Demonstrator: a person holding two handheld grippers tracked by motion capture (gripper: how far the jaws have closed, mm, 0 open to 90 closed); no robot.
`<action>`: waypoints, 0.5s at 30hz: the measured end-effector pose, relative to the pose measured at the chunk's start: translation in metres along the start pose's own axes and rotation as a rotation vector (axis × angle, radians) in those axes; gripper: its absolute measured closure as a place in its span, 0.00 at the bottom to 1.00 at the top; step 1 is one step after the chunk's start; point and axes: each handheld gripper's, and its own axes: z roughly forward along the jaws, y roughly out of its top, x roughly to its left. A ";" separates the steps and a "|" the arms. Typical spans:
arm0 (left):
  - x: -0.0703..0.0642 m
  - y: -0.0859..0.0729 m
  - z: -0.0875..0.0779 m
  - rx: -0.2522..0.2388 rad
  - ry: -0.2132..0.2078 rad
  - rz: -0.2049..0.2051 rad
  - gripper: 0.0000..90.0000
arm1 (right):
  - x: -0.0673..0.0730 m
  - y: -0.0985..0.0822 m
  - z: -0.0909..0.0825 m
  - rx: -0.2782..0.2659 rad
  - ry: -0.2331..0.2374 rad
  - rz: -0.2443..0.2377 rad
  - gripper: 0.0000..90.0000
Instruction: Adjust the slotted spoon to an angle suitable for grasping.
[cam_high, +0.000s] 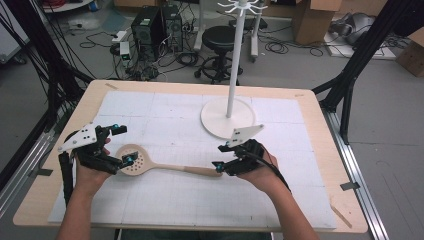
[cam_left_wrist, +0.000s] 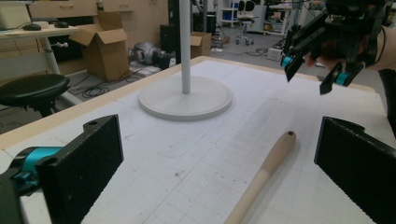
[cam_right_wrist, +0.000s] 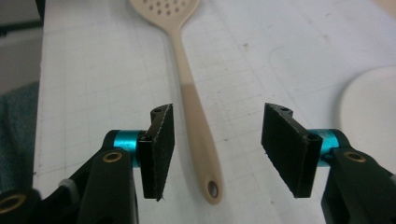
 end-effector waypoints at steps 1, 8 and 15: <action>0.000 0.000 0.000 0.001 -0.001 0.003 0.02 | 0.000 0.000 0.000 0.000 0.000 0.000 0.47; -0.001 -0.001 0.003 0.011 -0.007 0.002 0.02 | -0.006 -0.029 -0.029 -0.094 -0.050 0.101 0.40; -0.001 -0.001 0.004 0.011 -0.011 0.003 0.02 | -0.011 -0.053 -0.051 -0.213 -0.090 0.185 0.36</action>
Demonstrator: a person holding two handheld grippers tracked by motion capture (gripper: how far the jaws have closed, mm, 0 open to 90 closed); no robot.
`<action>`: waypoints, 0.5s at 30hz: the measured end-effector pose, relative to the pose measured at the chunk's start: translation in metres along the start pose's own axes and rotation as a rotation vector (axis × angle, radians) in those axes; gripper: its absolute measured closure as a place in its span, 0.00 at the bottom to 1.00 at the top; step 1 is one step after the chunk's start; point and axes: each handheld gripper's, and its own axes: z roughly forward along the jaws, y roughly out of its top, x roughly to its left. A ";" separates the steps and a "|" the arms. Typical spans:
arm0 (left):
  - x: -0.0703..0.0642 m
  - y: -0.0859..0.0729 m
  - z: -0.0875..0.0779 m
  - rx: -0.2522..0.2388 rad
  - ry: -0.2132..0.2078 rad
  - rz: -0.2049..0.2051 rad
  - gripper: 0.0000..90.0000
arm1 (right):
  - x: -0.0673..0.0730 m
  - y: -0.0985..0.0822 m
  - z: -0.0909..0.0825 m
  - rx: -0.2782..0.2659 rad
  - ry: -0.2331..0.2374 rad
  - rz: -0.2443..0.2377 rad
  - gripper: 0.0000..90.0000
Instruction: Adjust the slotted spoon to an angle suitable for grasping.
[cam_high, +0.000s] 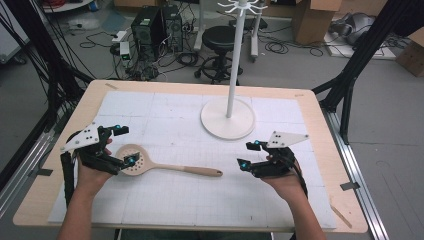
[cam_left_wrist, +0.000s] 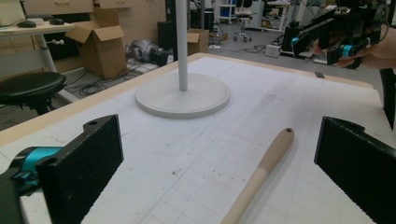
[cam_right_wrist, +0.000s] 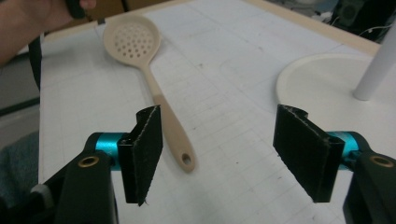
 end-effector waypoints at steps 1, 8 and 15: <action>0.000 0.000 0.000 -0.001 -0.002 -0.001 0.02 | -0.001 -0.001 -0.003 -0.010 -0.003 0.008 0.35; -0.001 -0.001 0.004 0.009 -0.014 0.003 0.02 | -0.003 -0.009 -0.016 -0.065 -0.009 0.025 0.31; -0.002 -0.001 0.005 0.016 -0.027 0.003 0.02 | -0.007 -0.011 -0.017 -0.114 -0.029 0.033 0.23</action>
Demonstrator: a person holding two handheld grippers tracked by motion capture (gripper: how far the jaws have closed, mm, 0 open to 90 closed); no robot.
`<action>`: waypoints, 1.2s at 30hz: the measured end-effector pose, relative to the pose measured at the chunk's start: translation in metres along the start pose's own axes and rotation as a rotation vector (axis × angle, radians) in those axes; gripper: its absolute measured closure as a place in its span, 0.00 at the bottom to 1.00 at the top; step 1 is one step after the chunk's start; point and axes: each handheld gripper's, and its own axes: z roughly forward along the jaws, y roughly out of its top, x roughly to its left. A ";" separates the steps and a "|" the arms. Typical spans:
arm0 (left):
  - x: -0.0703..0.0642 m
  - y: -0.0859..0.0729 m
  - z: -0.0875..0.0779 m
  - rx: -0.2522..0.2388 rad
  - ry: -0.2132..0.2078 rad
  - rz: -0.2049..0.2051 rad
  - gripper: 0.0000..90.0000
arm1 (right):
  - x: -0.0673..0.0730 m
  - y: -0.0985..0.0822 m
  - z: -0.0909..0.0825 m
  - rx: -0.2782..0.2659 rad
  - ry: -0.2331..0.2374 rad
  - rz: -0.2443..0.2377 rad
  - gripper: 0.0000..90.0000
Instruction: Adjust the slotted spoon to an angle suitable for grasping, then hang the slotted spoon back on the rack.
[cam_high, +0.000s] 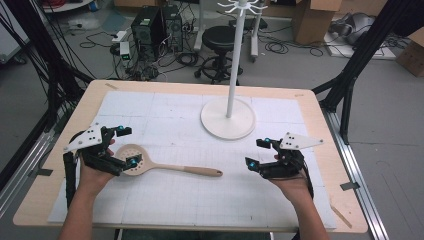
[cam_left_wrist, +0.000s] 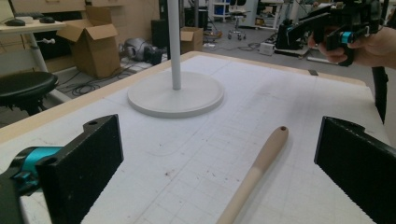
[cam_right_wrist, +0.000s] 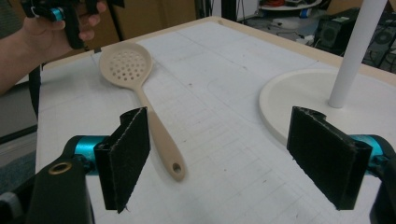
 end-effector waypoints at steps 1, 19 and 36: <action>0.000 0.000 0.000 0.002 -0.001 0.003 0.02 | 0.000 0.000 0.000 -0.005 0.001 0.005 0.22; -0.003 -0.001 0.004 0.025 -0.025 0.007 0.02 | -0.009 0.002 -0.012 -0.097 -0.005 0.042 0.13; -0.003 -0.002 0.011 0.043 -0.050 0.009 0.02 | -0.010 0.004 -0.014 -0.102 -0.014 0.042 0.13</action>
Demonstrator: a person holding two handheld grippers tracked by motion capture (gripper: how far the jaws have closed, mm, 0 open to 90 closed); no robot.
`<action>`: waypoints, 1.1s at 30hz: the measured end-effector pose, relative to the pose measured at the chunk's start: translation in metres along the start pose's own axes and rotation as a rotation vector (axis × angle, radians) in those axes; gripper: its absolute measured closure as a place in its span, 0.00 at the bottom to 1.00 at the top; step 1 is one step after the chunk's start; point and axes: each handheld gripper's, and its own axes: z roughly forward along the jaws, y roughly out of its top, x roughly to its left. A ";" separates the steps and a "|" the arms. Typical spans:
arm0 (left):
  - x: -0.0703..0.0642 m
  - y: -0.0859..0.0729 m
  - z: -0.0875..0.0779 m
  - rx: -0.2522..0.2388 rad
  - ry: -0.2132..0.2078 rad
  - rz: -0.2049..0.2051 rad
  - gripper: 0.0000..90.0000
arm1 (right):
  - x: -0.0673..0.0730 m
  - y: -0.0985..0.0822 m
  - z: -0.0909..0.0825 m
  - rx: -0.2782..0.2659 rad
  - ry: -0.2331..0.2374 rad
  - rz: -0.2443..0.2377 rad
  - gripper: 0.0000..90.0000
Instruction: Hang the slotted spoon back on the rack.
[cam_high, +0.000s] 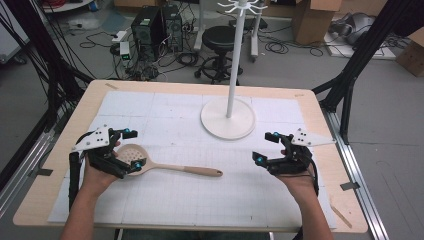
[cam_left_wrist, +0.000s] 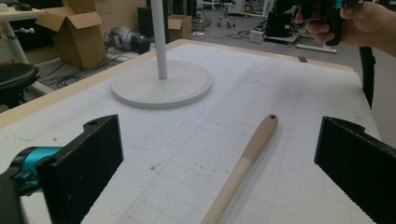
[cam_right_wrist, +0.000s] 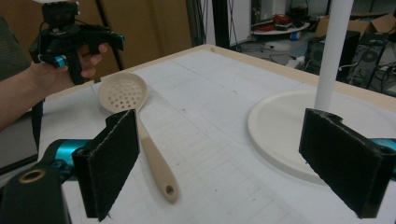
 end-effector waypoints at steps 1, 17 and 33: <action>0.000 0.000 0.001 0.000 -0.004 -0.001 0.02 | 0.000 0.000 0.000 -0.002 -0.002 0.000 0.13; -0.013 0.017 0.032 0.116 -0.062 0.065 0.02 | -0.007 -0.005 -0.008 -0.002 -0.026 0.016 0.13; -0.022 0.036 0.105 0.464 -0.126 0.186 0.03 | -0.006 -0.006 -0.003 0.019 -0.013 0.018 0.13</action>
